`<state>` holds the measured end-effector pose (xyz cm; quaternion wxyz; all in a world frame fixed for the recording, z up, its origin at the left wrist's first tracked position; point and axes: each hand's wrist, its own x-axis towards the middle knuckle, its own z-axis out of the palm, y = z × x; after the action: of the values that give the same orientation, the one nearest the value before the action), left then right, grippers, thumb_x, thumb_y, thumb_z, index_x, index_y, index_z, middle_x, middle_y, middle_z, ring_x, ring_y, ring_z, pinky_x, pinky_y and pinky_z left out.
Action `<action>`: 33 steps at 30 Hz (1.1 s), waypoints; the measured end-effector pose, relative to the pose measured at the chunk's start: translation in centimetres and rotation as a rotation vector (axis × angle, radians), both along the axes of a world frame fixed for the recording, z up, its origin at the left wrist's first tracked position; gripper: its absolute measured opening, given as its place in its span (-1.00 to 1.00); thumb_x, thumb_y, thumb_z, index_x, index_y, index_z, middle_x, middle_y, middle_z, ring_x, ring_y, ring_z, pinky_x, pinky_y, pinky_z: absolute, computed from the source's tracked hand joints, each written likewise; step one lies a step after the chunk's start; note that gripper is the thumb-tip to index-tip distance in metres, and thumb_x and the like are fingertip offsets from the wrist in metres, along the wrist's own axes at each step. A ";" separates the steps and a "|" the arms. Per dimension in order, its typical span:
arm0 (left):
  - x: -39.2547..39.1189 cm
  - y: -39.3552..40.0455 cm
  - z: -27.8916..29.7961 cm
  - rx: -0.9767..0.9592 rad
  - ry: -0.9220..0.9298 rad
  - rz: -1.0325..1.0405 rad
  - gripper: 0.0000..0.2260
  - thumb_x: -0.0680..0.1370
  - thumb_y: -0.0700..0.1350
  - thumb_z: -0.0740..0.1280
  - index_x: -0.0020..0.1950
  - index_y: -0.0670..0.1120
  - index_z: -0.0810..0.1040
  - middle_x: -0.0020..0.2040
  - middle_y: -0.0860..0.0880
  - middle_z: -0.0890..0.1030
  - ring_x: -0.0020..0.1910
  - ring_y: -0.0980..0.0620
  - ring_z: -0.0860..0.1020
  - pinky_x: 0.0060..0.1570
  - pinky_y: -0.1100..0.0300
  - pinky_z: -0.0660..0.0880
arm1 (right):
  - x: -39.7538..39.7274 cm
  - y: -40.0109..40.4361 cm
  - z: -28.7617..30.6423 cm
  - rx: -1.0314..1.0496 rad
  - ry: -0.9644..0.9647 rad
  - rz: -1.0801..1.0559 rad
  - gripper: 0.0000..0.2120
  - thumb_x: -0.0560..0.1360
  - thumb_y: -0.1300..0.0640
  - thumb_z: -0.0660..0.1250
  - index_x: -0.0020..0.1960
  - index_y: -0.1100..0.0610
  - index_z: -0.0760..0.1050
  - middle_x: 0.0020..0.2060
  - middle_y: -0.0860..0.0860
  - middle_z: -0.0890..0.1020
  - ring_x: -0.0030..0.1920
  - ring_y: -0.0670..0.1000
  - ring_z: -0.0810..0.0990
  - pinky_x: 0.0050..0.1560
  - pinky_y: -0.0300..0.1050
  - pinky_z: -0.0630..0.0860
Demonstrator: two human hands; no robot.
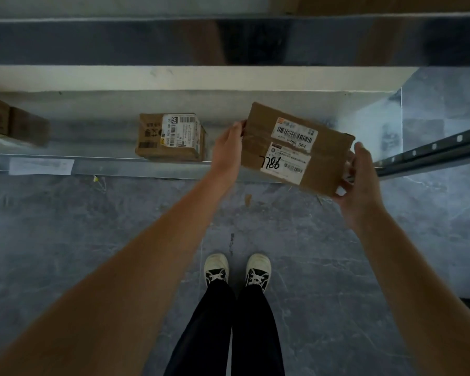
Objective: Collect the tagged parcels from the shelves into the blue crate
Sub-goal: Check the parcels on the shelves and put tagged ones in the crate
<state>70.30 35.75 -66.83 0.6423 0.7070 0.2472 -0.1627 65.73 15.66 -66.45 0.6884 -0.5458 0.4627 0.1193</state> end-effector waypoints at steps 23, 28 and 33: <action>-2.1 1.5 -1.5 0.090 -0.028 -0.165 -0.68 0.64 -0.20 0.15 0.38 -0.11 0.47 0.16 0.02 0.60 0.12 0.15 0.55 0.16 0.28 0.46 | -0.4 1.6 -1.4 -0.058 -0.084 0.046 -0.79 0.64 0.16 0.11 0.05 -0.04 0.50 -0.03 -0.16 0.57 0.04 -0.17 0.51 0.12 -0.23 0.42; -1.4 0.9 -2.7 0.091 -0.020 -0.157 -0.65 0.65 -0.18 0.14 0.44 -0.09 0.39 0.29 -0.06 0.55 0.25 0.03 0.50 0.31 0.06 0.43 | 1.2 0.9 -2.6 -0.063 -0.146 0.093 -0.68 0.64 0.17 0.14 0.36 0.04 0.43 0.12 -0.08 0.59 0.17 -0.09 0.54 0.22 -0.16 0.46; 2.0 -0.2 -2.5 0.025 -0.030 -0.166 -0.63 0.65 -0.18 0.15 0.47 -0.11 0.32 0.32 -0.12 0.52 0.30 -0.04 0.48 0.34 0.03 0.41 | 5.1 -0.5 -2.2 -0.042 -0.161 0.140 -0.64 0.64 0.23 0.16 0.42 0.07 0.39 -0.01 -0.16 0.59 -0.02 -0.22 0.54 -0.16 -0.38 0.45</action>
<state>72.26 35.56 -69.31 0.6215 0.7353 0.1800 -0.2015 70.86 15.13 -68.68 0.7017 -0.5990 0.3690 0.1130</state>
